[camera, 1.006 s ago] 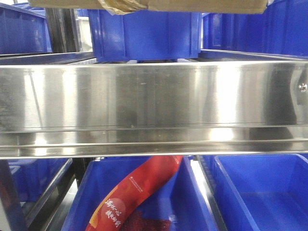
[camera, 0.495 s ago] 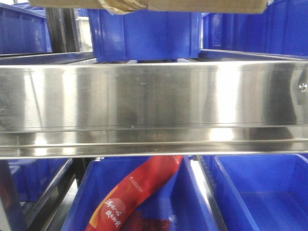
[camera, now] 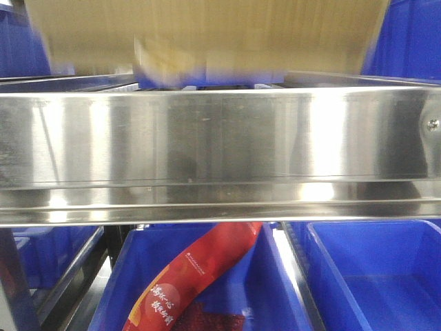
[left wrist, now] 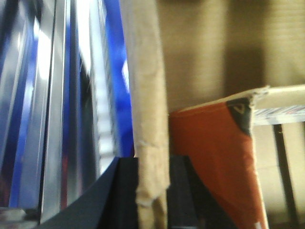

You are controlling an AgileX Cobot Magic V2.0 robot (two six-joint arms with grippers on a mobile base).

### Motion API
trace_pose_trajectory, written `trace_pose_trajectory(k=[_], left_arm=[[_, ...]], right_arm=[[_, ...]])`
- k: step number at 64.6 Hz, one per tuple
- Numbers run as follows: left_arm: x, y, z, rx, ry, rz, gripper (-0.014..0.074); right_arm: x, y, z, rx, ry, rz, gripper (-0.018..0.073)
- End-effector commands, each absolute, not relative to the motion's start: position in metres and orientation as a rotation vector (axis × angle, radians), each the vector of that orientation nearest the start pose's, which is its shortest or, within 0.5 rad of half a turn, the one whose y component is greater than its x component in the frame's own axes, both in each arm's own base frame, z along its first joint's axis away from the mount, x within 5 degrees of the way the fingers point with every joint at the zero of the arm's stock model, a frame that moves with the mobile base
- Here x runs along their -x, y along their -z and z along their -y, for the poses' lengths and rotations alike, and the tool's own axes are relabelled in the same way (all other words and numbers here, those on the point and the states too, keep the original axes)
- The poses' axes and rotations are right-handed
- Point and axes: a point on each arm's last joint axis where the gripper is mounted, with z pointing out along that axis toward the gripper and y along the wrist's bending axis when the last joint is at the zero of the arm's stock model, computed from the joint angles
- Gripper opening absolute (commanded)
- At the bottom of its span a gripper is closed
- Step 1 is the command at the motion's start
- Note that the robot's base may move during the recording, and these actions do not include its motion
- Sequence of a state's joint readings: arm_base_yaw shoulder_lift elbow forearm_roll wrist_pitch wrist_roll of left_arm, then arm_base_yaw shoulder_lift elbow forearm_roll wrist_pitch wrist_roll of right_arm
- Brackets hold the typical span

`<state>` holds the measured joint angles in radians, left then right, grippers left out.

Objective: Stack two boxes on right shelf middle
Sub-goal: 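Lower the held boxes onto the middle steel shelf with both grippers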

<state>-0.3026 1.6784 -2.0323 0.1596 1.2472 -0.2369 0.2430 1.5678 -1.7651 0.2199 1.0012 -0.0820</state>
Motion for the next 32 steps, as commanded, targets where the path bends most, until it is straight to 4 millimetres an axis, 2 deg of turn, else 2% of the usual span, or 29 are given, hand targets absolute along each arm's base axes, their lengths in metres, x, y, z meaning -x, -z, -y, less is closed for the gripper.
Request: trace_pose_trajectory(k=[1,7,10,18,21,22,23,28,29,32], left_arm=[[-0.348,-0.453,0.086,-0.060,-0.036,-2.351,-0.0111],[-0.356,-0.443,0.088,-0.065,-0.045,-2.379,-0.0106],[-0.357,-0.441,0.089,-0.066,-0.042,-2.386,-0.0070],[-0.357,-0.441,0.089,-0.066,-0.038,-2.386,0.0174],[-0.357,-0.441,0.089,-0.066,-0.043,-2.385,0.0319],[-0.357,-0.441,0.089,-0.066,-0.044,-2.385,0.0341],[-0.357,-0.441,0.089,-0.066,-0.048,-2.384,0.0408],[-0.357,-0.442,0.089,-0.066,-0.046,-2.382,0.0617],[-0.357,-0.442,0.089,-0.066,-0.046,-2.382,0.0629],[-0.356,-0.444,0.088,-0.065,-0.044,-2.378,0.0592]], right_arm=[[-0.336,-0.434,-0.095,0.326,-0.318,-2.262,-0.0154],[-0.344,-0.425,-0.097,0.327,-0.317,-2.287,-0.0123],[-0.346,-0.422,-0.097,0.327,-0.317,-2.296,-0.0078],[-0.348,-0.419,-0.098,0.328,-0.317,-2.304,0.0178],[-0.348,-0.420,-0.098,0.327,-0.317,-2.299,0.0300],[-0.348,-0.420,-0.098,0.327,-0.317,-2.299,0.0335],[-0.348,-0.421,-0.098,0.327,-0.317,-2.295,0.0383],[-0.347,-0.426,-0.097,0.327,-0.318,-2.284,0.0508],[-0.347,-0.427,-0.097,0.328,-0.318,-2.283,0.0526],[-0.345,-0.431,-0.097,0.330,-0.318,-2.275,0.0566]])
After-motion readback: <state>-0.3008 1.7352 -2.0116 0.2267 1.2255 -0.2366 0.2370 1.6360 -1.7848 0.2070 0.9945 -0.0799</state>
